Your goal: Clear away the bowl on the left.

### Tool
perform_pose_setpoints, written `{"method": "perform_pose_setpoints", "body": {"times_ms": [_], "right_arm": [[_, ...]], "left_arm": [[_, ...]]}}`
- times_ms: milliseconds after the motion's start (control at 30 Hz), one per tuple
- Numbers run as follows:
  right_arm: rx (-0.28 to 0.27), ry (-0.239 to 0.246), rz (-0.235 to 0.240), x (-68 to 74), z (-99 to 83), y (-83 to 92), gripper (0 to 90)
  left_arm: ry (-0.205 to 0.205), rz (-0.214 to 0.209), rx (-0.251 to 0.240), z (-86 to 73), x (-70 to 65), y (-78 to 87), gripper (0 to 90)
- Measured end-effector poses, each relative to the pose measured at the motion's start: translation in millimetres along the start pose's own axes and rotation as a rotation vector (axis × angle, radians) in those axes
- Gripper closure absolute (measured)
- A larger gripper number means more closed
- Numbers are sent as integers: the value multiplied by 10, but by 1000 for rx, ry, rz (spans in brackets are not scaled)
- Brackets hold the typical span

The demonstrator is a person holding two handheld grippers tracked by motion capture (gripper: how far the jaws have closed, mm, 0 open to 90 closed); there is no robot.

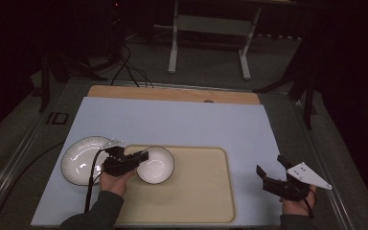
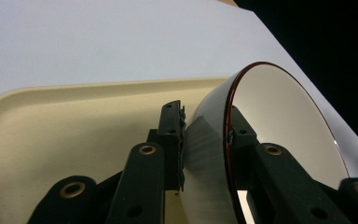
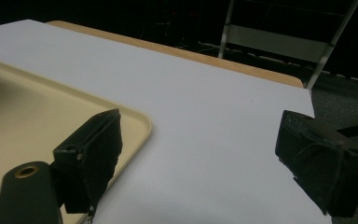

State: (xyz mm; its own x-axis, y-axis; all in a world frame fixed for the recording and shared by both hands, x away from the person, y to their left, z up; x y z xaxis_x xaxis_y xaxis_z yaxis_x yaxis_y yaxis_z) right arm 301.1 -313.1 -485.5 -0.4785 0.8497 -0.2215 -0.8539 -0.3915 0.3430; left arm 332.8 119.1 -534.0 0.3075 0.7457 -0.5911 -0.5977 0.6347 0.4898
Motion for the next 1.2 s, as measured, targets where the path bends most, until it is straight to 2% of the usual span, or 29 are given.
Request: {"method": "perform_pose_setpoints", "body": {"times_ms": [333, 633, 867, 1200], "right_arm": [[-1, 0, 0, -2, -1, 7, 143], [-1, -1, -1, -2, -1, 10, 143], [-3, -2, -3, -4, -2, 12, 143], [-2, -1, -2, -2, -2, 11, 143]], "left_arm": [[-31, 18, 40, -98, -70, -143, 743], [-43, 16, 79, -185, -110, -237, 743], [-26, 2, 99, -223, -109, -265, 743], [-34, 58, 115, -264, -45, -295, 751]]}}
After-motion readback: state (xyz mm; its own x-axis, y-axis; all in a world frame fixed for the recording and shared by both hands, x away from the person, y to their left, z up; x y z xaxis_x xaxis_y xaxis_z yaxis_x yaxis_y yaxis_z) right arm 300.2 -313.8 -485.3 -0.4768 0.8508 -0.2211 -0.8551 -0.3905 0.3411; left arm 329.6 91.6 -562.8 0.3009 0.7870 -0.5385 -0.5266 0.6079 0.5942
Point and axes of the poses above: each handheld gripper's, and its own axes: y roughly backward along the jaws, z roughly out of its top, x roughly to its left, the point moved 7 cm from there along -y, roughly forward along the jaws, and after that the axes turned 9 degrees about y, right-handed, at the moved point
